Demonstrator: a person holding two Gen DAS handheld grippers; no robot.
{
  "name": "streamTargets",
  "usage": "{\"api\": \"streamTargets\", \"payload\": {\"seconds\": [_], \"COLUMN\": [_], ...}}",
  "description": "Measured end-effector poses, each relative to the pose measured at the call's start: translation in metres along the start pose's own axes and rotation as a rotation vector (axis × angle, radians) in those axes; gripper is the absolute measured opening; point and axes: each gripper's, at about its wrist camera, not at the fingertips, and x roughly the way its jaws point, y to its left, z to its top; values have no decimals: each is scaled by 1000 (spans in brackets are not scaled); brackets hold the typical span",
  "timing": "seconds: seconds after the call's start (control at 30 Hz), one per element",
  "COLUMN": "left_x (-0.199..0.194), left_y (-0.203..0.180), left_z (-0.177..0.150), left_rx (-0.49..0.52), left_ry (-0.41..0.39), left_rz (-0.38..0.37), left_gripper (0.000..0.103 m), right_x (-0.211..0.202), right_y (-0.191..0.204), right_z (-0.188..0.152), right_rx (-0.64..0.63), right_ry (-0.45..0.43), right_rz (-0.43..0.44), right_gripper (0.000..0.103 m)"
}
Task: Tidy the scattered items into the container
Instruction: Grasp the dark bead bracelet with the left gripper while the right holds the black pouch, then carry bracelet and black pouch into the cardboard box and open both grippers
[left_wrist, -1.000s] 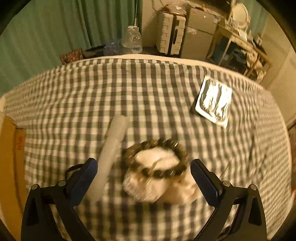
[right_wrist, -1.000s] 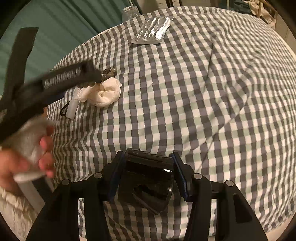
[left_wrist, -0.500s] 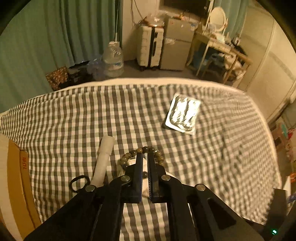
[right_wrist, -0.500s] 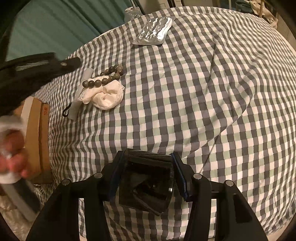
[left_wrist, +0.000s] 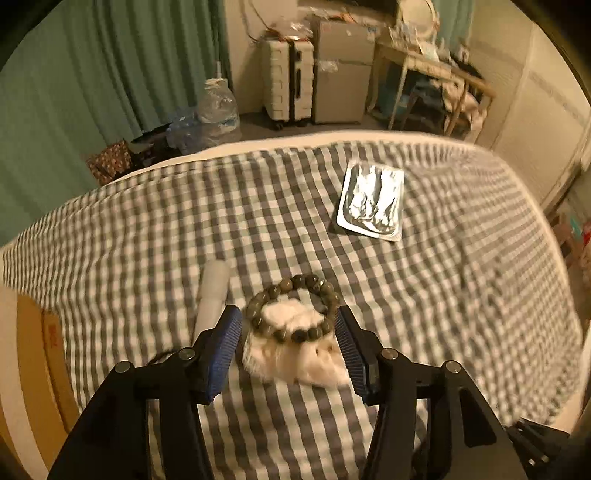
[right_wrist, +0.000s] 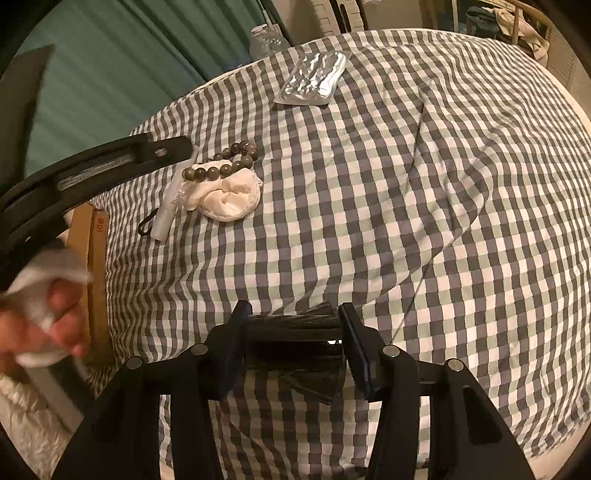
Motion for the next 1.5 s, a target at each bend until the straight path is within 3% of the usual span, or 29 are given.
{"api": "streamTargets", "payload": {"seconds": [0.07,0.13,0.17,0.23,0.33,0.37,0.4,0.43,0.47,0.53,0.57,0.67,0.87,1.03,1.23,1.37,1.5], "left_x": [19,41,54,73,79,81,81,78,73,65,60,41,-28,-97,-171,-216,-257], "left_y": [-9,-18,-24,-33,-32,-26,-18,-14,-12,-12,-11,-7,13,32,64,87,129], "left_z": [8,13,15,12,7,8,9,10,11,9,7,2,0,10,-5,-22,-43], "left_rx": [53,119,162,239,264,233,195,182,193,235,255,255,171,129,72,80,18], "left_ry": [9,28,47,69,4,22,42,37,22,16,10,0,-112,-195,-253,-286,-267], "left_rz": [27,51,68,82,89,37,-56,-87,-88,-103,-110,-116,-138,-187,-242,-200,-156], "left_gripper": [56,68,81,86,94,86,65,54,29,20,11,11,11,11,11,11,11], "right_x": [8,15,19,25,33,35,37,39,40,41,42,40,24,-11,-68,-112,-143], "right_y": [-1,-3,-4,-6,-9,-9,-10,-10,-9,-8,-6,-4,1,9,29,72,135], "right_z": [3,5,6,9,13,15,16,17,18,18,18,17,7,-4,-8,-11,-18], "right_rx": [6,9,9,13,20,19,17,16,14,12,10,6,-11,-37,-59,-108,-216], "right_ry": [16,32,41,61,80,85,90,93,97,98,97,91,35,-34,-105,-171,-225], "right_rz": [11,21,26,36,48,51,52,52,50,46,44,30,10,-3,-24,-6,23], "right_gripper": [48,48,48,48,48,48,48,48,48,48,48,48,47,47,47,47,47]}}
